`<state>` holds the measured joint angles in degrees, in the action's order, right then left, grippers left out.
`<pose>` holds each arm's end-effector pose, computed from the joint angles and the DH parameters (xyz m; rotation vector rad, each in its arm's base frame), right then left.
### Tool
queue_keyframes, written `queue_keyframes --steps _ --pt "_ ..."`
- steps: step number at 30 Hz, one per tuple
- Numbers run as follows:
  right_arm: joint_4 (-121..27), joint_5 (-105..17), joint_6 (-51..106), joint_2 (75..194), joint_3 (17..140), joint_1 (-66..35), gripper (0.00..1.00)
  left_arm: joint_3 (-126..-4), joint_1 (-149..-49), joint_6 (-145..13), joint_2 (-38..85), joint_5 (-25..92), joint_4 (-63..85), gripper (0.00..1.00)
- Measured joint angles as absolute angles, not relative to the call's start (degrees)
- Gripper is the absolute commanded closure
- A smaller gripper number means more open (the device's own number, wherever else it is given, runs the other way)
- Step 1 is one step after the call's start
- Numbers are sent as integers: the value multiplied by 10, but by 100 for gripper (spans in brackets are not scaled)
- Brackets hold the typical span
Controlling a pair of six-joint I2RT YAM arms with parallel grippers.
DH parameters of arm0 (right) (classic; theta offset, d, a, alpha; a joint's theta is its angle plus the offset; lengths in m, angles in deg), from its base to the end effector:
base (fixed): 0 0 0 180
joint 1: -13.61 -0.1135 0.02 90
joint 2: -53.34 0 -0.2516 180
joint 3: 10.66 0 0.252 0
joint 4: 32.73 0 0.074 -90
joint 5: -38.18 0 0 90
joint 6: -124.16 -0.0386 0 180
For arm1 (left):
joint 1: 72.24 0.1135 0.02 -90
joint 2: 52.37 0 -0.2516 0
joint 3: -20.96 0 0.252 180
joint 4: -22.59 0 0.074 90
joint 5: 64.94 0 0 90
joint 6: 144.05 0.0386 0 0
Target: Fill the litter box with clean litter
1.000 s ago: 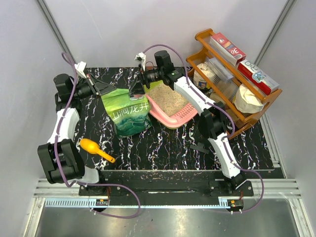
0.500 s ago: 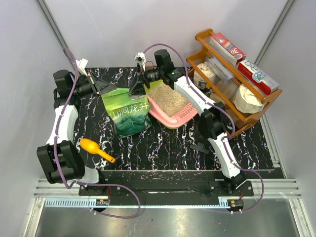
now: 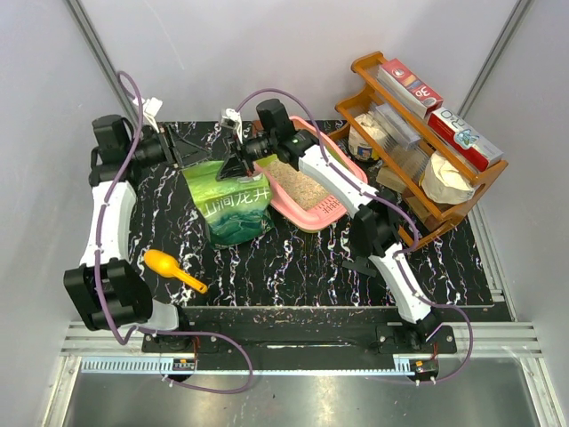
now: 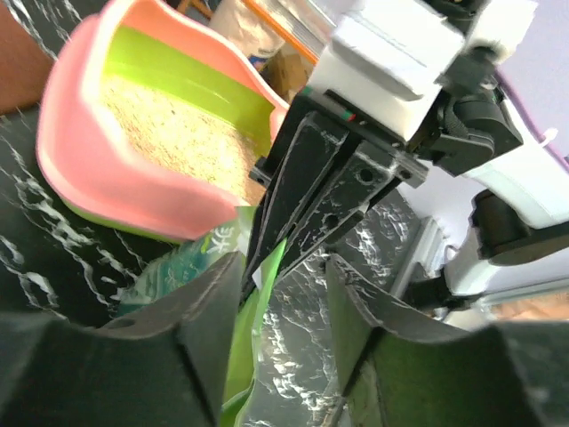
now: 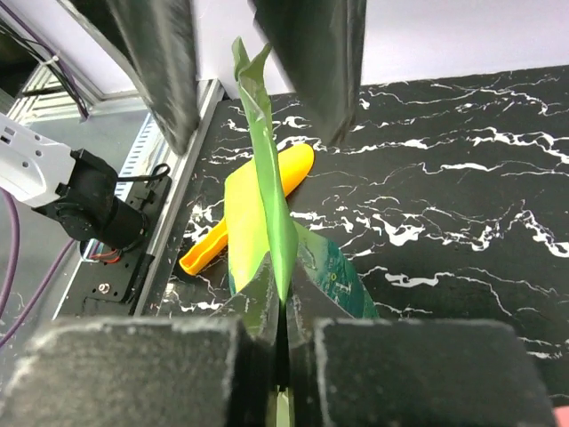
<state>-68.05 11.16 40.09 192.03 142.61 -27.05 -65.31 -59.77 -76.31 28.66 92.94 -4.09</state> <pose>0.3861 0.3769 0.3106 -1.4359 1.3757 1.4482 0.3144 0.0329 0.3527 0.2388 1.8698 -1.2485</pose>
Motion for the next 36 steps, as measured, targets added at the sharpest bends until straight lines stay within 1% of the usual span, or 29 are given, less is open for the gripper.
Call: queue_keyframes --steps 1,2,5,10,12,14,15,17,18,19,21,22,24,27,28,32,36 --pt "-695 107 413 1920 1434 -271 100 -681 -598 -717 287 929 -84 40" --pt "-706 104 426 1920 1441 -271 100 -702 -598 -679 287 927 -114 32" --pt "-740 95 462 1920 1466 -271 100 -784 -600 -534 287 920 -227 26" --pt "-771 77 496 1920 1490 -273 100 -897 -620 -299 309 895 -407 25" --pt "-776 74 501 1920 1491 -274 100 -916 -630 -223 324 878 -463 26" --pt "-777 73 503 1920 1491 -277 100 -921 -642 -161 340 861 -510 28" --pt "-777 73 503 1920 1491 -277 100 -921 -646 -132 348 852 -532 33" --pt "-777 72 501 1920 1491 -278 100 -921 -657 -86 362 834 -569 41" --pt "-777 72 500 1920 1492 -278 100 -921 -662 -61 368 823 -587 47" --pt "-777 71 499 1920 1492 -278 100 -921 -666 -46 371 815 -598 58" --pt "-778 69 498 1920 1495 -278 91 -920 -678 -17 374 800 -617 73" --pt "-781 65 498 1920 1498 -278 88 -919 -684 -5 375 795 -624 88" --pt "-790 61 493 1919 1498 -278 72 -919 -696 16 375 782 -626 99" --pt "-796 28 472 1915 1498 -276 50 -919 -699 23 375 770 -621 100" --pt "-796 10 460 1911 1498 -275 47 -918 -700 18 374 768 -616 100" --pt "-792 -51 409 1872 1481 -260 42 -878 -701 -13 350 763 -570 100" --pt "-797 -120 371 1808 1444 -232 40 -786 -703 -69 268 759 -486 100"
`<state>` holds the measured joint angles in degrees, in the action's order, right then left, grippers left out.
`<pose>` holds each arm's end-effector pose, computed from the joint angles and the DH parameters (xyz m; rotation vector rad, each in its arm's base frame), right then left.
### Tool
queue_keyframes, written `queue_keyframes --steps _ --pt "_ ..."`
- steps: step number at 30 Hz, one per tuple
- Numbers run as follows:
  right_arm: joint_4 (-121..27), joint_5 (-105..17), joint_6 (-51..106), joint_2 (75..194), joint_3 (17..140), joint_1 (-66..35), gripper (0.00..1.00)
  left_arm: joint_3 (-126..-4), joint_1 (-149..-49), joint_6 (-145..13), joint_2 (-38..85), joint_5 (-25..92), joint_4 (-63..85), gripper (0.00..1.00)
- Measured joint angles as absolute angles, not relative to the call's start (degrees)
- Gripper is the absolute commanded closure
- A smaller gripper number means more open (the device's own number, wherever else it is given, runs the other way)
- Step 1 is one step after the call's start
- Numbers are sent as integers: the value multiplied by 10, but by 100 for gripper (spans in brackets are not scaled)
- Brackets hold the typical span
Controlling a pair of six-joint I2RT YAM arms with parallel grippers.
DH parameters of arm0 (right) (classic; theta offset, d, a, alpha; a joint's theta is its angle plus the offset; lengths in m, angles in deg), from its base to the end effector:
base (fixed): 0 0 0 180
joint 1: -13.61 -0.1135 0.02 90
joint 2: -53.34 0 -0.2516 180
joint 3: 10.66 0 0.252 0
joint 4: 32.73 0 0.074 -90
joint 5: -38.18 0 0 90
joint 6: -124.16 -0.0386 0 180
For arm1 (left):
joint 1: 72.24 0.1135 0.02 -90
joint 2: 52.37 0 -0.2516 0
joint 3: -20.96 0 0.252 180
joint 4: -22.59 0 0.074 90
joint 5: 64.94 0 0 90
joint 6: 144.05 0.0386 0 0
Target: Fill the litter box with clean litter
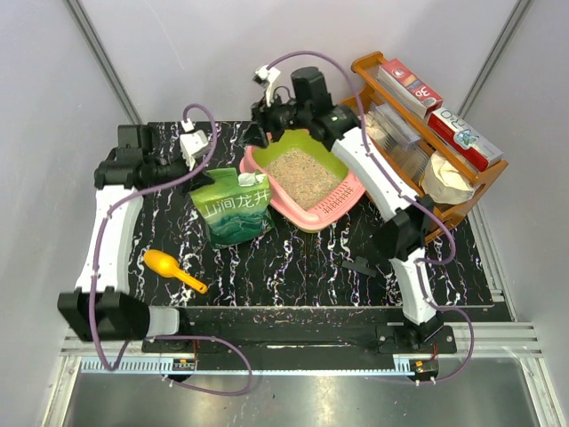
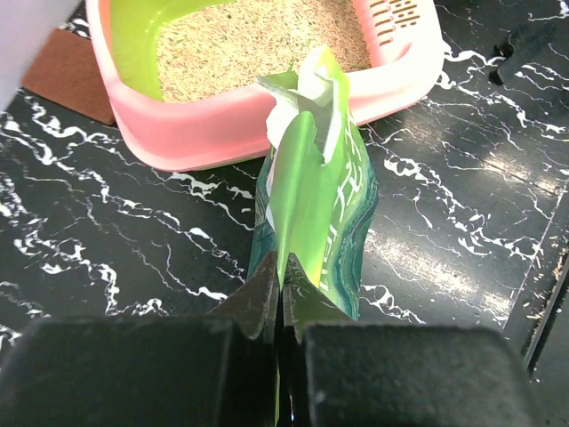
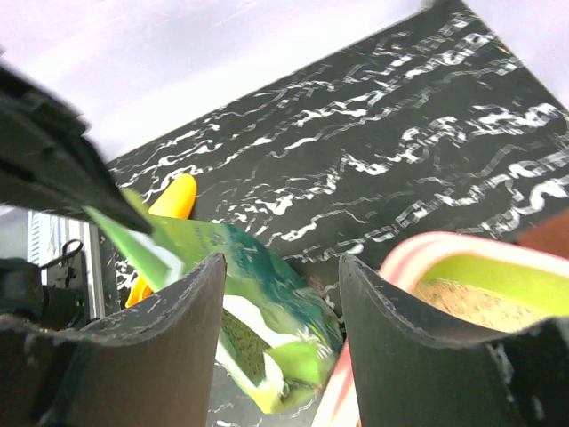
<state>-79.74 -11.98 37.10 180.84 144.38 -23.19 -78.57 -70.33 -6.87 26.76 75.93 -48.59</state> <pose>0.3810 0.3159 0.3951 -1.1084 1.6283 1.0544 0.2718 -0.0209 0.3722 1.1417 1.8093 -0.6003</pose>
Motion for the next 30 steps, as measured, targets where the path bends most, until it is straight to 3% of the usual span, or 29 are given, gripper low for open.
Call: queue_keyframes --steps 6,16,30 --pt "-873 -185 345 1771 1434 -218 34 -674 -714 -138 149 736 -386 100" --pt "-965 -227 357 1775 1388 -260 22 -653 -731 -185 141 711 -322 100" --pt "-1001 -330 338 1796 1378 -278 23 -621 -746 -201 114 692 -287 100"
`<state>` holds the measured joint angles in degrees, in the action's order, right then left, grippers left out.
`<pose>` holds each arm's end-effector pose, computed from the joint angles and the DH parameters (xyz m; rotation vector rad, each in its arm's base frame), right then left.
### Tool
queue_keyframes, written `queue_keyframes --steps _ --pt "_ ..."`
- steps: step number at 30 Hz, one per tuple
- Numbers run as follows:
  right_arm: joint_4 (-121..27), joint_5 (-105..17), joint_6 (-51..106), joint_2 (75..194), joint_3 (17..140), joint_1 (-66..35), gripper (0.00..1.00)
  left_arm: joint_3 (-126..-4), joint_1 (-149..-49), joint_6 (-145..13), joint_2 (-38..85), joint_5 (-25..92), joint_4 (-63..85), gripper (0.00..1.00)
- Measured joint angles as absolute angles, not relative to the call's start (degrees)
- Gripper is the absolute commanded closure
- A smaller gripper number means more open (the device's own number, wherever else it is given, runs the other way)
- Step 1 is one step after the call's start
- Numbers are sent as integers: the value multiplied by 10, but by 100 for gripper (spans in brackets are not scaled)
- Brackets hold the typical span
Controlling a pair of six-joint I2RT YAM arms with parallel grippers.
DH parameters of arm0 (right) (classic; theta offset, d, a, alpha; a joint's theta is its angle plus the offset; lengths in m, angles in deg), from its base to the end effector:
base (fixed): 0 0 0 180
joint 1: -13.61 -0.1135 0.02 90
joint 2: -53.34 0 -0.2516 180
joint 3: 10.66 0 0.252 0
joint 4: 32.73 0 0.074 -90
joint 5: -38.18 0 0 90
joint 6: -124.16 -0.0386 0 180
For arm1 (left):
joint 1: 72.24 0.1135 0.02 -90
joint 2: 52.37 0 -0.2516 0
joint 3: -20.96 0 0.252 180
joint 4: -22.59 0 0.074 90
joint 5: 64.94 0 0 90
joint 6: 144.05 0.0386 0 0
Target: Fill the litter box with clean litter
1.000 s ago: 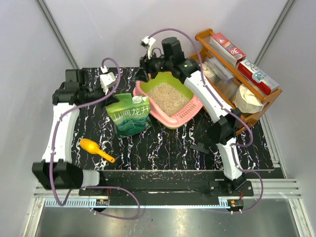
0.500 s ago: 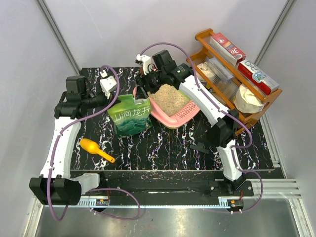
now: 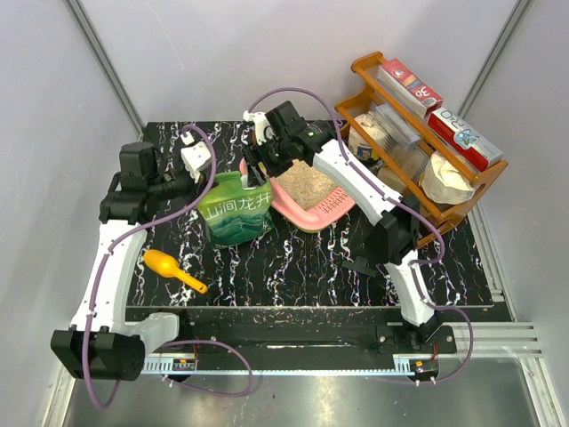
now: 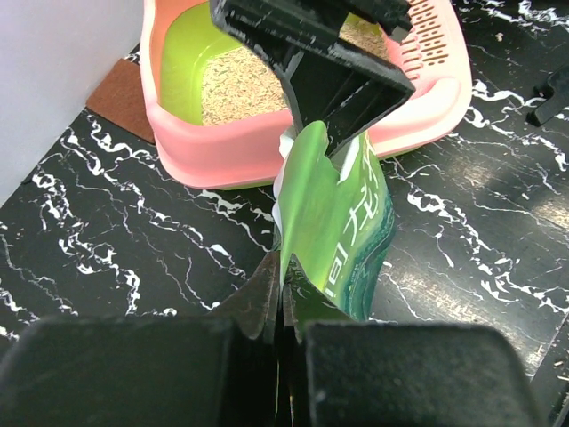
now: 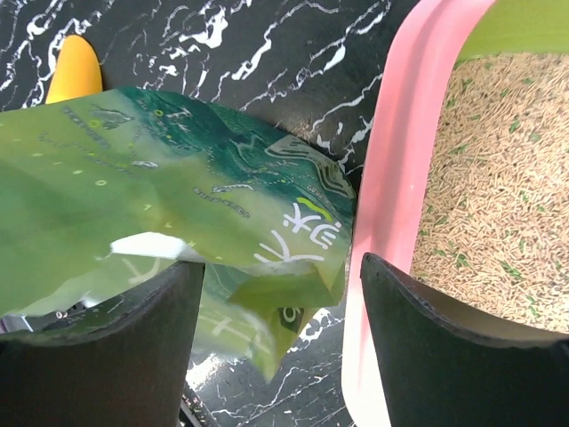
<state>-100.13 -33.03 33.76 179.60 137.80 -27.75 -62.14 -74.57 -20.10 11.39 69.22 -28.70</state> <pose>0.3521 0.3265 0.3332 -1.0031 2.2132 0.7309 0.2315 -0.0363 0.3688 1.0194 1.7084 -0.4641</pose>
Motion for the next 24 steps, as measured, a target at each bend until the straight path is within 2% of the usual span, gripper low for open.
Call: queue_keyframes --steps 1,2,5,6,8,9,10,18,24 --pt "-1009 -334 334 1804 1386 -278 25 -616 -747 -201 109 689 -280 100" --pt "-1017 -335 331 1815 1396 -278 39 -610 -747 -202 104 685 -275 100" --pt "-1039 -352 324 1837 1415 -278 59 -591 -750 -205 87 668 -253 100" --pt "-1044 -356 321 1838 1415 -279 69 -587 -751 -206 84 665 -246 100" --pt "-1051 -376 313 1837 1415 -284 82 -578 -757 -205 78 659 -236 100" --pt "-1052 -383 313 1836 1415 -286 95 -577 -758 -205 76 656 -235 100" --pt "-1054 -390 313 1836 1414 -288 100 -574 -759 -204 74 653 -231 100" --pt "-1066 -426 319 1826 1418 -299 100 -563 -760 -173 61 648 -223 100" --pt "-1095 -441 343 1851 1501 -311 100 -563 -759 -120 51 621 -224 100"
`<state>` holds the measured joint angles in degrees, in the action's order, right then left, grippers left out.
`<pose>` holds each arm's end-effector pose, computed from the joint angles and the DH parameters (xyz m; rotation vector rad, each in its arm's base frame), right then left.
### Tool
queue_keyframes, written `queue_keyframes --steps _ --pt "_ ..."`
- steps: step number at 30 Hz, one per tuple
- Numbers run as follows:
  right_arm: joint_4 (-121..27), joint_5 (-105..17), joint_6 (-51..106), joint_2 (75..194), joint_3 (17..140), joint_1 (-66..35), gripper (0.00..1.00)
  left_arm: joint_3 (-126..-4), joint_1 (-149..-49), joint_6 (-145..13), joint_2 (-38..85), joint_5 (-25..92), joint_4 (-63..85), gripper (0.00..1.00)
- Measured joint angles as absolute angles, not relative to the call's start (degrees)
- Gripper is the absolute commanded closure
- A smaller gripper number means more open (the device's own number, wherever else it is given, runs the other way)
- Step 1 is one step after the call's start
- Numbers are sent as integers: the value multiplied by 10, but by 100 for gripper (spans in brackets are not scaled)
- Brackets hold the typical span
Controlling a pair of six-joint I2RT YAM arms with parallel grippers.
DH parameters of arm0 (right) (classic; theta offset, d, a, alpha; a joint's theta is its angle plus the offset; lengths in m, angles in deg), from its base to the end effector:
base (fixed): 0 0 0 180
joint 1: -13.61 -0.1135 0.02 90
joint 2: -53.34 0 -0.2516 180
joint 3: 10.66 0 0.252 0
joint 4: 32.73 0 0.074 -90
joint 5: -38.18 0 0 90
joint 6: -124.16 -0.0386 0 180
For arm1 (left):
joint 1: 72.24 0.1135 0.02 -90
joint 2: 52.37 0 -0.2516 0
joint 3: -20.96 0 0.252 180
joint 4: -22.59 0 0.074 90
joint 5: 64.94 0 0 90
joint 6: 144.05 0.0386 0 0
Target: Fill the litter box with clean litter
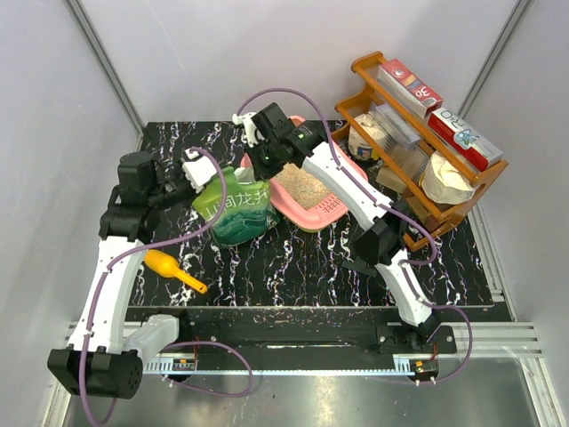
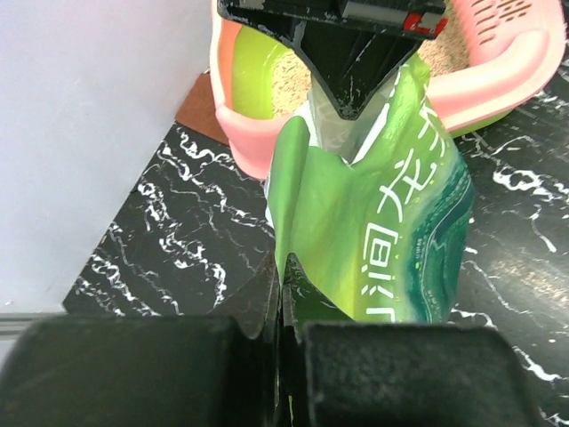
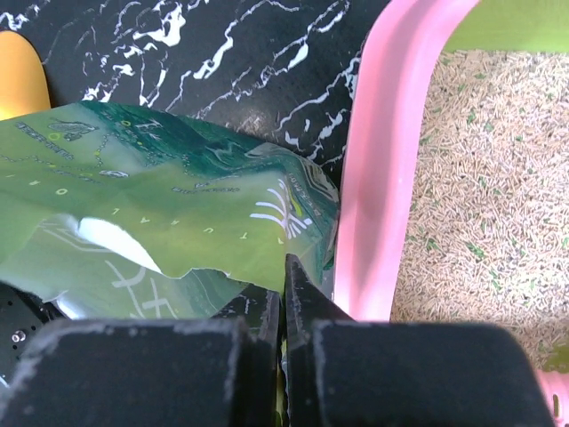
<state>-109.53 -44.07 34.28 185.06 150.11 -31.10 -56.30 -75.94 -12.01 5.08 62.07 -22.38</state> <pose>0.3397 0.3436 0.3406 -0.9974 2.2493 0.5147 0.2146 -0.0372 0.3664 1.0991 1.5772 -0.2023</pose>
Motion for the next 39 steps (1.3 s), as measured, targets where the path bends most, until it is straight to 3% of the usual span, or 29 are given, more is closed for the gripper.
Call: queue_keyframes --steps 13,15,16,18,27,35,39 --pt "-980 -442 346 1877 1512 -315 100 -568 -759 -87 37 572 -223 100" --pt "-951 -444 346 1878 1512 -315 79 -563 -759 -92 25 567 -207 100" --pt "-937 -447 344 1878 1512 -315 58 -556 -759 -94 18 566 -198 100" --pt "-913 -456 336 1878 1512 -316 45 -548 -759 -100 9 562 -193 100" --pt "-872 -462 338 1878 1474 -316 37 -487 -761 -154 2 557 -144 100" --pt "-896 -463 346 1878 1455 -316 36 -481 -772 -189 1 556 -128 100" --pt "-896 -487 348 1878 1452 -318 24 -481 -775 -197 -4 554 -125 100"
